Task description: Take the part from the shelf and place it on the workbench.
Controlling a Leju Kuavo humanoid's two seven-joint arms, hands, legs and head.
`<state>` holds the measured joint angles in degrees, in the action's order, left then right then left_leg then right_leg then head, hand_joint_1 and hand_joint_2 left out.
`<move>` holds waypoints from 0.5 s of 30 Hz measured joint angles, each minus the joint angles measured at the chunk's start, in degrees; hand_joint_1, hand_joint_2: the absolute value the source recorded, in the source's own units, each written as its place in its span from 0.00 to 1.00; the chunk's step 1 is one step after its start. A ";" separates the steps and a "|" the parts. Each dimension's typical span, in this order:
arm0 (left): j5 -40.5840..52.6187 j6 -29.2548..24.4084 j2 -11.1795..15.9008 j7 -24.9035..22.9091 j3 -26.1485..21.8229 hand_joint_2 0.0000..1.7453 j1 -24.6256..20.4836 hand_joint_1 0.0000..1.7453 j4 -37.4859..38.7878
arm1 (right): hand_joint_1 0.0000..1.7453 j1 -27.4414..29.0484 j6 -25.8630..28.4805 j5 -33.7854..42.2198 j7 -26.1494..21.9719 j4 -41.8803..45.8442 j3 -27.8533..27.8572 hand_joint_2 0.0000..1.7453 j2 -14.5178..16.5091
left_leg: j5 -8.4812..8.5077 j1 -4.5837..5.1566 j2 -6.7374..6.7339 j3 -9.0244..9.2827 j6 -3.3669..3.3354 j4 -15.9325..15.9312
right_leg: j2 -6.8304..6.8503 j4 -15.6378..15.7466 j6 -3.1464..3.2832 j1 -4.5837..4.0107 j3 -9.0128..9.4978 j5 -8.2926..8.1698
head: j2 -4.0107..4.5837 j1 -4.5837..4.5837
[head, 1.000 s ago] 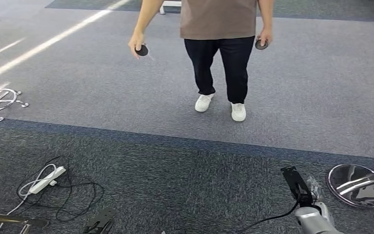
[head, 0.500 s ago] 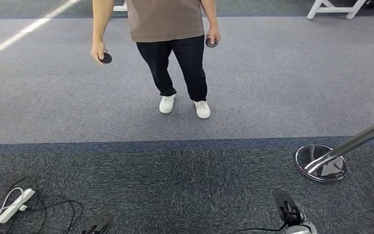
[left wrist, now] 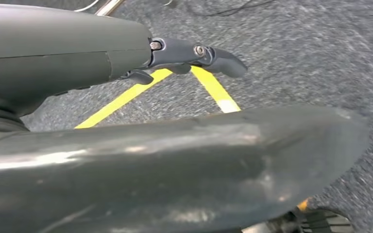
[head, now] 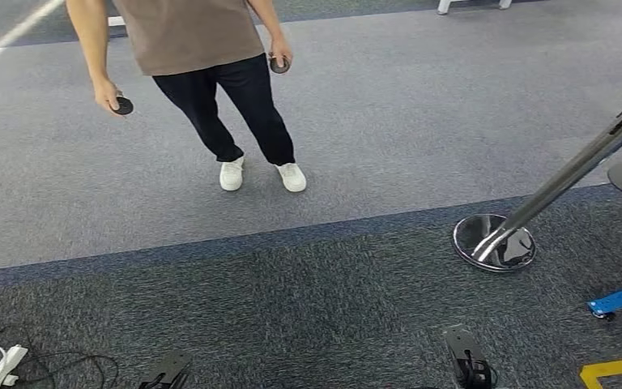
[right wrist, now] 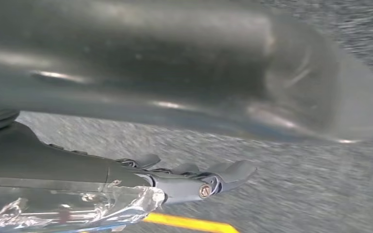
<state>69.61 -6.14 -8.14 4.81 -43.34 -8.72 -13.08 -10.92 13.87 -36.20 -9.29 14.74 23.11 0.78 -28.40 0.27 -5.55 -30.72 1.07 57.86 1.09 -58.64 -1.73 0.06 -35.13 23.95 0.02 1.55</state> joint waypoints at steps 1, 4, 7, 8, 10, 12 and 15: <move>-0.02 -0.04 -0.02 0.01 0.00 0.00 -0.02 0.00 0.00 | 0.00 0.16 -0.14 -0.01 0.20 -0.05 0.11 0.00 0.22 | -1.17 -0.08 1.32 -0.64 0.33 1.63 | -0.61 0.15 0.24 0.21 0.06 -0.13 | 0.00 -0.07; -0.06 -0.07 -0.01 0.00 -0.01 0.00 0.34 0.00 0.01 | 0.00 0.39 -0.62 -0.09 0.88 -0.28 0.42 0.00 0.97 | -6.27 -0.24 4.80 -5.87 0.79 12.26 | -2.65 0.23 0.63 0.46 -0.11 -0.35 | 0.00 -0.22; -0.06 -0.09 -0.01 -0.01 -0.01 0.00 0.74 0.00 0.01 | 0.00 1.31 -1.51 -0.24 1.92 -0.66 0.63 0.00 1.79 | -4.82 -0.37 5.31 -7.66 0.89 14.37 | -5.13 0.22 0.54 0.54 -0.22 -0.52 | 0.00 -0.24; -0.05 -0.11 -0.01 -0.01 -0.01 0.00 0.75 0.00 0.01 | 0.00 1.61 -1.74 -0.30 2.20 -0.77 0.67 0.00 2.04 | -2.61 -0.51 5.79 -6.22 0.90 11.15 | -5.93 0.21 0.39 0.62 -0.23 -0.61 | 0.00 -0.23; -0.04 -0.15 -0.07 -0.01 -0.01 0.00 0.71 0.00 0.01 | 0.00 1.91 -2.09 -0.40 2.62 -0.93 0.77 0.00 2.51 | 0.77 -1.08 8.49 -2.76 0.96 3.74 | -7.53 0.01 -0.14 0.68 -0.51 -0.79 | 0.00 -0.25; -0.03 -0.17 -0.13 -0.04 -0.01 0.00 0.71 0.00 0.01 | 0.00 2.07 -2.34 -0.49 2.97 -1.00 0.84 0.00 2.88 | 1.45 -1.28 10.35 -1.23 0.63 0.27 | -8.95 -0.03 -0.92 0.80 -1.08 -1.11 | 0.00 -0.32; 0.01 -0.21 -0.15 -0.20 -0.02 0.00 0.62 0.00 0.01 | 0.00 2.91 -3.13 -0.64 3.97 -1.35 0.91 0.00 3.25 | 1.84 -0.94 8.77 -1.13 -0.88 -0.33 | -8.52 -0.03 -1.93 1.11 -2.00 -1.23 | 0.00 -0.34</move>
<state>69.61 -6.36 -8.29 4.62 -43.36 -8.10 -13.07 -8.01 10.73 -36.84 -5.32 13.39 24.02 4.03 -26.56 -0.67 3.23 -31.85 0.19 57.54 -7.43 -58.68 -3.66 1.18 -37.13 22.72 0.02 1.21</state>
